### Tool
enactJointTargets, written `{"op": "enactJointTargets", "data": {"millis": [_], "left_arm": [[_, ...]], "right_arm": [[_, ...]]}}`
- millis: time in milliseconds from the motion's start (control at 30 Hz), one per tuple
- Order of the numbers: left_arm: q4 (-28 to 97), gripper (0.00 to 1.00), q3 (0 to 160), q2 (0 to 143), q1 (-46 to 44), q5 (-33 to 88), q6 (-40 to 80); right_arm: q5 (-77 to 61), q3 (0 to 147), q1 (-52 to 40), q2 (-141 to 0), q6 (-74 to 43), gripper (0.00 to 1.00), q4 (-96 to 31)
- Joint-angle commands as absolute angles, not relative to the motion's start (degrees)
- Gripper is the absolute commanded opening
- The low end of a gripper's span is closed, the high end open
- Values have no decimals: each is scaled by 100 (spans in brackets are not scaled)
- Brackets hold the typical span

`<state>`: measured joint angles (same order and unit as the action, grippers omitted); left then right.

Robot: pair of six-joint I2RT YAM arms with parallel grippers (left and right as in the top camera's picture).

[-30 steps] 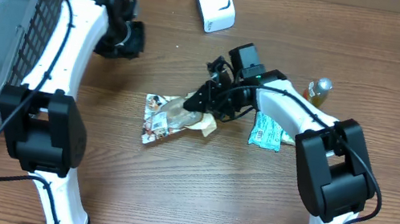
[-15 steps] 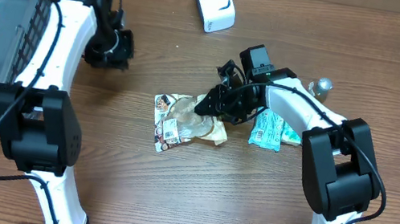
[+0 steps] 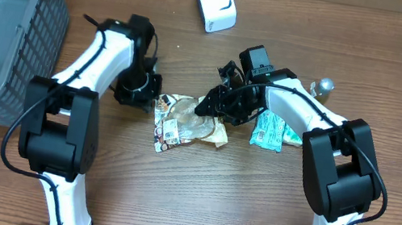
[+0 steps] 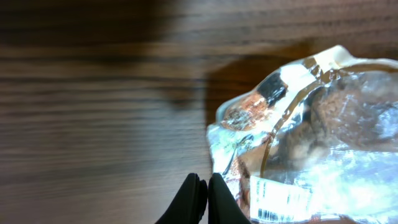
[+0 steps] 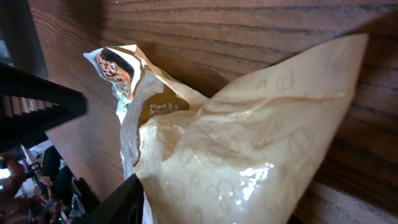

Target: Scan the item barcode

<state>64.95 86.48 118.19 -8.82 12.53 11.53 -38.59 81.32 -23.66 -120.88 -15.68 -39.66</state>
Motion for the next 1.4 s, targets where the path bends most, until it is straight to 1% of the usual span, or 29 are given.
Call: {"op": "enactJointTargets", "data": {"millis": [0, 100, 500, 733, 967, 1033, 1100, 1167, 1233, 1367], "left_arm": [[6331, 4, 8429, 11804, -1013, 1376, 1026], [6053, 4, 8287, 11806, -1098, 1505, 1028], [5293, 4, 7793, 11806, -1170, 1507, 1050], [5170, 4, 7745, 11806, -1170, 1507, 1050], [5142, 4, 7745, 11808, -1170, 1503, 1044], [5111, 4, 7745, 11808, -1170, 1500, 1041], [5098, 4, 7745, 11806, -1170, 1483, 1024], [5113, 4, 7747, 11806, -1170, 1468, 1024], [5122, 4, 7787, 11797, -1144, 1468, 1028], [5459, 4, 8243, 11793, -1017, 1463, 1024]], "right_arm": [[-3863, 8138, -2390, -12018, -1649, 45, -3938], [-3863, 8136, -2405, -12025, -1647, 47, -3962], [-3859, 8136, -2604, -12060, -1826, 48, -3970], [-3861, 8134, -2775, -12068, -2250, 48, -3695], [-3863, 8132, -2917, -12068, -2276, 46, -3498], [-3863, 8132, -2941, -12068, -2276, 39, -3498], [-3863, 8132, -2941, -12068, -2274, 27, -3507], [-3865, 8132, -2941, -12068, -2274, 19, -3522], [-3865, 8132, -2943, -12066, -2272, 15, -3522], [-3924, 8134, -2941, -12036, -2204, 13, -3518]]}}
